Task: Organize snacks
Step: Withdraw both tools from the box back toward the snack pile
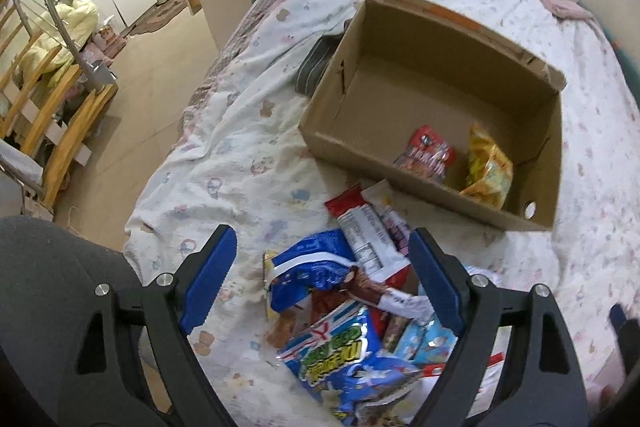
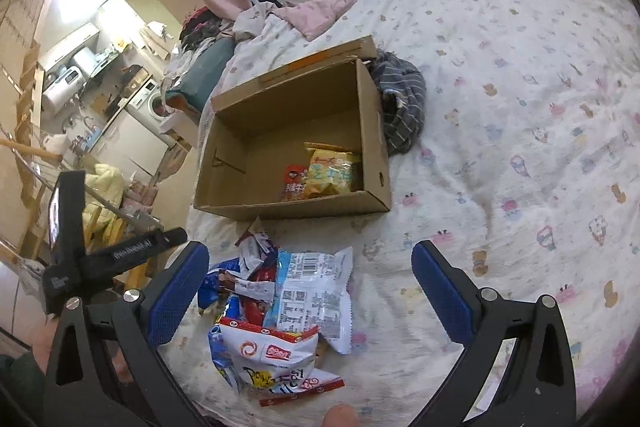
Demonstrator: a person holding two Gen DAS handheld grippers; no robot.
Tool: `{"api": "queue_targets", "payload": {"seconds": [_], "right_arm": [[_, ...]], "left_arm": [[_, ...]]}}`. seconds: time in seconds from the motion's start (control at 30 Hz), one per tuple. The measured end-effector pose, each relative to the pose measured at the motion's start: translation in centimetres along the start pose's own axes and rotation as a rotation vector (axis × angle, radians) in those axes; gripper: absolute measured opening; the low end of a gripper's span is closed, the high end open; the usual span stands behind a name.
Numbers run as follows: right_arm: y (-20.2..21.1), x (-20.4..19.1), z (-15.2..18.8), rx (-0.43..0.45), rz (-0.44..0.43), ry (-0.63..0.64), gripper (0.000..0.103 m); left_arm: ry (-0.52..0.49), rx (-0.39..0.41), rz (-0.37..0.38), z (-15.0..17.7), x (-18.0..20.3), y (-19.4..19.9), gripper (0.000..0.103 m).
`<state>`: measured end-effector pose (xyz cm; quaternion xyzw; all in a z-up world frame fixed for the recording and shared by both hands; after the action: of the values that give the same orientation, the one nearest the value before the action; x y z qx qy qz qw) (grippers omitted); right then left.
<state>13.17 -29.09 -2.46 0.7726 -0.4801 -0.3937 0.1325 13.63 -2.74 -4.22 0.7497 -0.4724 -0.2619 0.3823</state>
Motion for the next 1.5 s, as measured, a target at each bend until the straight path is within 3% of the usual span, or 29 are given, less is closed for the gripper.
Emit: {"api": "queue_targets", "payload": {"seconds": [0.4,0.5,0.7,0.87,1.3,1.5], "right_arm": [[-1.2,-0.1,0.6,-0.036,0.029,0.038,0.103],[-1.8,0.1,0.9,-0.061,0.014,-0.016,0.103],[-3.3,0.1,2.3,-0.122,0.087,-0.016,0.103],[-4.7,0.9,3.5,-0.180,0.106,-0.077,0.103],[-5.7,2.6,4.6,-0.222,0.153,-0.142,0.103],[-5.3,3.3,4.9,-0.223,0.141,-0.197,0.103]], "left_arm": [[-0.031,-0.024,0.038,0.9,0.4,-1.5,0.085],[-0.051,-0.027,0.032,1.0,0.1,-1.8,0.086],[-0.083,-0.071,0.078,2.1,-0.4,-3.2,0.086],[-0.166,-0.071,0.110,2.6,0.3,-3.9,0.085],[-0.264,-0.088,0.235,2.9,1.5,-4.5,0.086],[-0.306,-0.071,0.209,2.3,0.2,-5.6,0.085]]}}
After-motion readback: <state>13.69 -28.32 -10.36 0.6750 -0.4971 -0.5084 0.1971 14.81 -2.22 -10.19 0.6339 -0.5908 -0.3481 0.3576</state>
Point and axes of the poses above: each gripper's, at about its wrist camera, not at the fingertips, and y roughly against the way its jaws point, x to its right, z to its underside, the point moved 3 cm from there along -y, roughly the way its jaws point, and after that the axes turned 7 degrees about x, right-handed, at the moved point
